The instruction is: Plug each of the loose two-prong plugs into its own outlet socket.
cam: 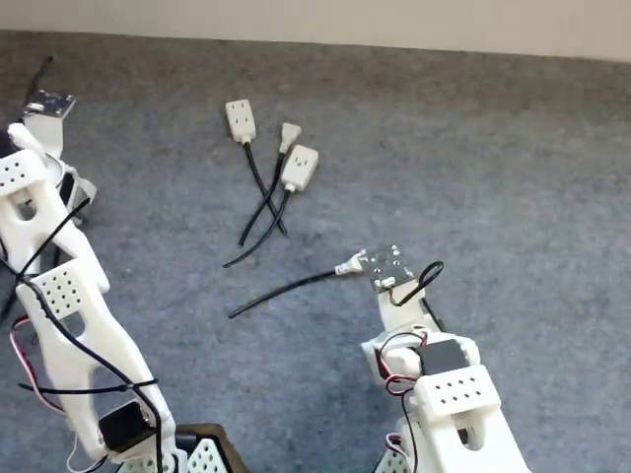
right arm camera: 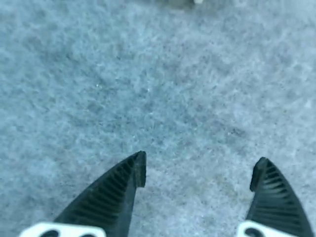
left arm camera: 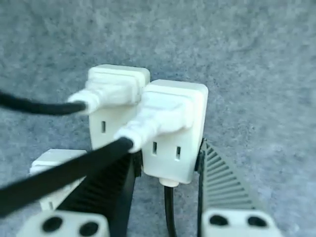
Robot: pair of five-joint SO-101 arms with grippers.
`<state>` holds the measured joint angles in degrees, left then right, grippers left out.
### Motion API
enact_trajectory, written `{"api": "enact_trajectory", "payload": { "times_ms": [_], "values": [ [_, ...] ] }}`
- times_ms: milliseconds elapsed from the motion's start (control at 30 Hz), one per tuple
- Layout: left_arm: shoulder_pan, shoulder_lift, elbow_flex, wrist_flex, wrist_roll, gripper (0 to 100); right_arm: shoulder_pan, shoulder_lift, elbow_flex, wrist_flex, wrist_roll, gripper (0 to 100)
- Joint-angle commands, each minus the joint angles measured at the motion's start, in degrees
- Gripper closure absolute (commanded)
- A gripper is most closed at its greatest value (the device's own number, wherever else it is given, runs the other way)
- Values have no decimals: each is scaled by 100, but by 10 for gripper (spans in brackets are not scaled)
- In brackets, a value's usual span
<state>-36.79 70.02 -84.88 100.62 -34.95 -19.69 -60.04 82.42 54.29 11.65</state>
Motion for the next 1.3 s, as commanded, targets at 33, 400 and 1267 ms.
{"api": "enact_trajectory", "payload": {
  "times_ms": [33, 400, 1267],
  "values": [
    [-75, -110, -277, 62, 158, 954, -48, -66, -22, -92, 44, 677],
    [13, -312, 418, 70, 114, 775, -48, -66, -13, -92, 44, 677],
    [2334, -5675, 5499, 44, 993, 776, -48, -66, -13, -92, 44, 677]
  ]
}}
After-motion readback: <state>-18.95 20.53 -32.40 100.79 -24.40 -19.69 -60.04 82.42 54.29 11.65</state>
